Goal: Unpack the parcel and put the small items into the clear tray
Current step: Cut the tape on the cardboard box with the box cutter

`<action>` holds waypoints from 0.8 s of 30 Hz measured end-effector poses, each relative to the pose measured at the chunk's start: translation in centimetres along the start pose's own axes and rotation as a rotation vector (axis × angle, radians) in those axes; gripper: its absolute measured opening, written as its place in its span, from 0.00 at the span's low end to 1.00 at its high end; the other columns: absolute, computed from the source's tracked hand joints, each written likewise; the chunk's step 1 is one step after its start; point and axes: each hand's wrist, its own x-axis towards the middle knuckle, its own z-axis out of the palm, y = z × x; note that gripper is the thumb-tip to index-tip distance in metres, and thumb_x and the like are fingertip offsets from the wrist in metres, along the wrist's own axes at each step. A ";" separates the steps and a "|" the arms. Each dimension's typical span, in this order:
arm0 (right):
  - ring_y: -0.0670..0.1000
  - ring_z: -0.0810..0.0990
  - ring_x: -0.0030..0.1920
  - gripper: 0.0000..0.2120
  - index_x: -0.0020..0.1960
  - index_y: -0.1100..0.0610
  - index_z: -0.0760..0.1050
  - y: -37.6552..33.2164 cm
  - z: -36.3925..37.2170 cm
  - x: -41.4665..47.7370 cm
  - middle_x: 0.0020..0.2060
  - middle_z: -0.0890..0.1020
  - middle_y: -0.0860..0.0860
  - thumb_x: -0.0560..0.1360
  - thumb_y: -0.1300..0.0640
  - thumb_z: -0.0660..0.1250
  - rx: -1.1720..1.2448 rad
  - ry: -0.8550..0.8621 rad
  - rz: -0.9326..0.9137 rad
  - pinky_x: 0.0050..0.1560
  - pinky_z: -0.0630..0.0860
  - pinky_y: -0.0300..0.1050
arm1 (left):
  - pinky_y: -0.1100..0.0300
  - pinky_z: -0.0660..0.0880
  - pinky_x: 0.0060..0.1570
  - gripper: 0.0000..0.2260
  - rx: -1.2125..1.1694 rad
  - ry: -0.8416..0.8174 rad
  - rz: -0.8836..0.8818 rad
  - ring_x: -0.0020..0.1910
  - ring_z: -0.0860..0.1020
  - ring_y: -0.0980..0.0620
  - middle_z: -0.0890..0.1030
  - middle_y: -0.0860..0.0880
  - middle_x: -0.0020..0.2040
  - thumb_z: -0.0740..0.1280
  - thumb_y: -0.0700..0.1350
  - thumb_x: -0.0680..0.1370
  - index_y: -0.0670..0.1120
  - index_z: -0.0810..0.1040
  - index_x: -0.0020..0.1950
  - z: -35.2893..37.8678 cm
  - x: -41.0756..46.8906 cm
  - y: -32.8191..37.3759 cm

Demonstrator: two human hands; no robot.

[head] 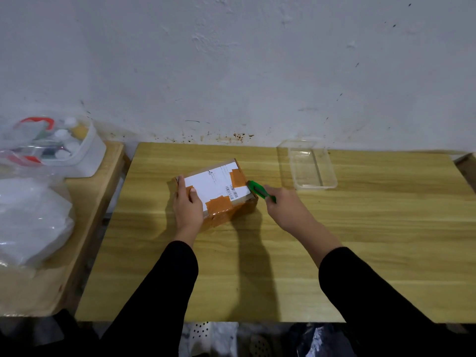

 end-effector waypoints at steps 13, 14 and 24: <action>0.60 0.75 0.35 0.17 0.63 0.57 0.72 0.1 0.1 -0.6 0.40 0.80 0.64 0.77 0.63 0.55 0.012 0.112 -0.066 0.36 0.75 0.52 | 0.51 0.68 0.60 0.23 0.008 -0.107 0.065 0.65 0.68 0.39 0.65 0.40 0.71 0.50 0.49 0.83 0.52 0.49 0.77 -1.3 -1.0 -0.3; 0.59 0.74 0.34 0.17 0.63 0.57 0.72 -0.3 0.3 0.0 0.39 0.79 0.63 0.77 0.64 0.55 0.009 0.097 -0.071 0.35 0.73 0.50 | 0.51 0.68 0.59 0.23 0.011 -0.115 0.067 0.64 0.69 0.39 0.65 0.39 0.70 0.50 0.49 0.83 0.52 0.48 0.77 -1.3 -1.0 -0.3; 0.57 0.74 0.37 0.18 0.66 0.58 0.69 -2.0 0.9 2.7 0.44 0.79 0.64 0.78 0.63 0.54 -0.072 0.090 -0.072 0.36 0.74 0.50 | 0.54 0.67 0.55 0.23 0.049 -0.129 0.089 0.63 0.69 0.40 0.66 0.38 0.68 0.50 0.49 0.83 0.51 0.48 0.77 -1.8 -1.1 -0.2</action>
